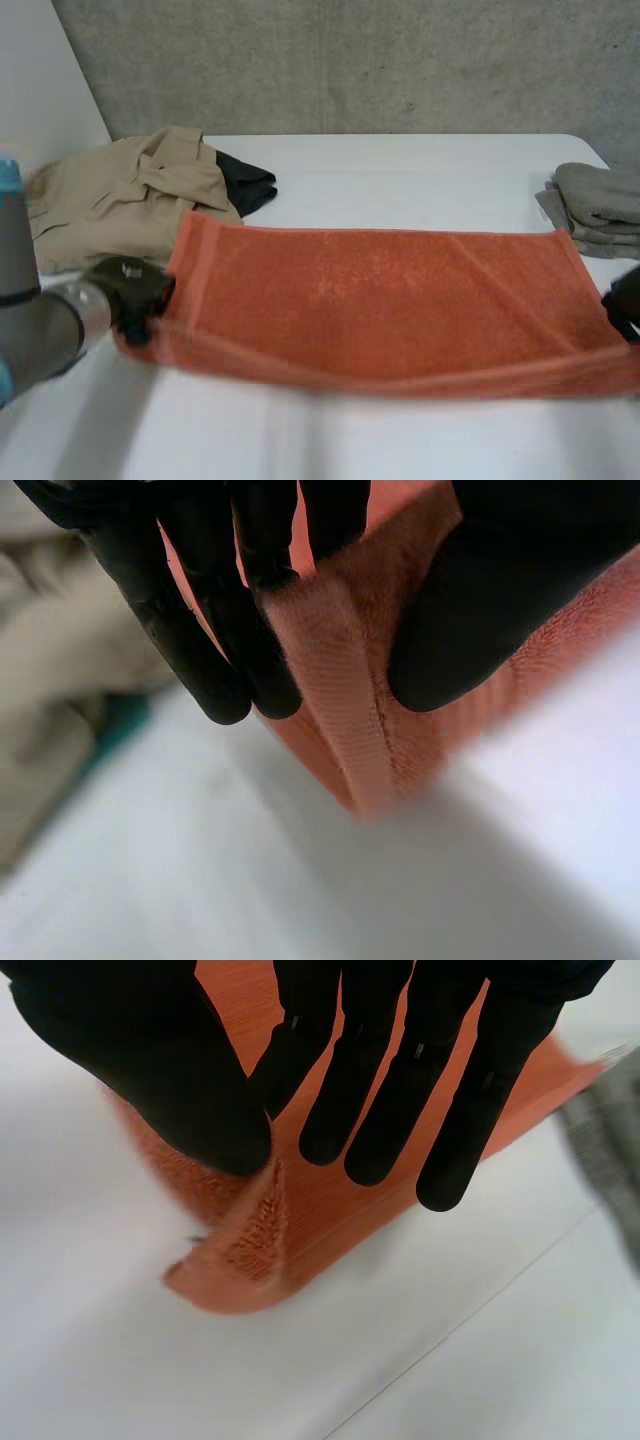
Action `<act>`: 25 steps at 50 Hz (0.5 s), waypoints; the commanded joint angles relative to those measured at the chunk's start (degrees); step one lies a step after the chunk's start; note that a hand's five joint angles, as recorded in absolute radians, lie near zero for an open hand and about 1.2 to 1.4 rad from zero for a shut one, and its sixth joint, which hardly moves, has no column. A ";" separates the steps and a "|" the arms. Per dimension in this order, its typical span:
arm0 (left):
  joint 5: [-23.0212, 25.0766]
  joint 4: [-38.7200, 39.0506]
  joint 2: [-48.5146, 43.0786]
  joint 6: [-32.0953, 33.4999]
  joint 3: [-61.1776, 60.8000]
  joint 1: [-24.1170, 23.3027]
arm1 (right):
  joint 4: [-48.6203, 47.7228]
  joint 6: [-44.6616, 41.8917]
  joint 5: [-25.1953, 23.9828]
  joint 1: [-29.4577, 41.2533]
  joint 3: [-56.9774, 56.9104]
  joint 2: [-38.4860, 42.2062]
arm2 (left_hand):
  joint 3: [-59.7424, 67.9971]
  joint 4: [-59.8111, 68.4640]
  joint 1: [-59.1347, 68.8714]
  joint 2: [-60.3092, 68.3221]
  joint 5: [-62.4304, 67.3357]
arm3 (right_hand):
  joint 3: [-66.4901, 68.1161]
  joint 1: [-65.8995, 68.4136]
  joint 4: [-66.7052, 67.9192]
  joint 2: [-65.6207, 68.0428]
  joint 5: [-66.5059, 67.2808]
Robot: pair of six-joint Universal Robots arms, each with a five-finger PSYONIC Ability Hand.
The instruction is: Fold the laundry.
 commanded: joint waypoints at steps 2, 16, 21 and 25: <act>-0.52 8.88 -9.75 -5.98 14.57 -0.06 | -18.94 13.24 -0.91 6.27 -7.08 6.93 | 11.75 11.52 12.71 11.29 13.30 | 11.79 14.74 11.25 12.51 12.11; -10.37 5.73 -32.68 -8.00 46.37 -3.66 | -53.21 23.09 4.35 16.11 -21.48 24.75 | 11.75 11.52 12.71 11.29 13.30 | 11.79 14.74 11.25 12.51 12.11; -8.09 4.75 -38.49 -7.74 53.77 -5.33 | -52.89 22.83 9.45 18.13 -31.15 33.99 | -58.25 -58.48 -57.29 -58.71 -56.70 | -58.21 -55.26 -58.75 -57.49 -57.89; -7.73 4.49 -39.82 -7.74 56.86 -6.83 | -45.60 23.09 13.59 19.02 -35.91 36.82 | -58.25 -58.48 -57.29 -58.71 -56.70 | -58.21 -55.26 -58.75 -57.49 -57.89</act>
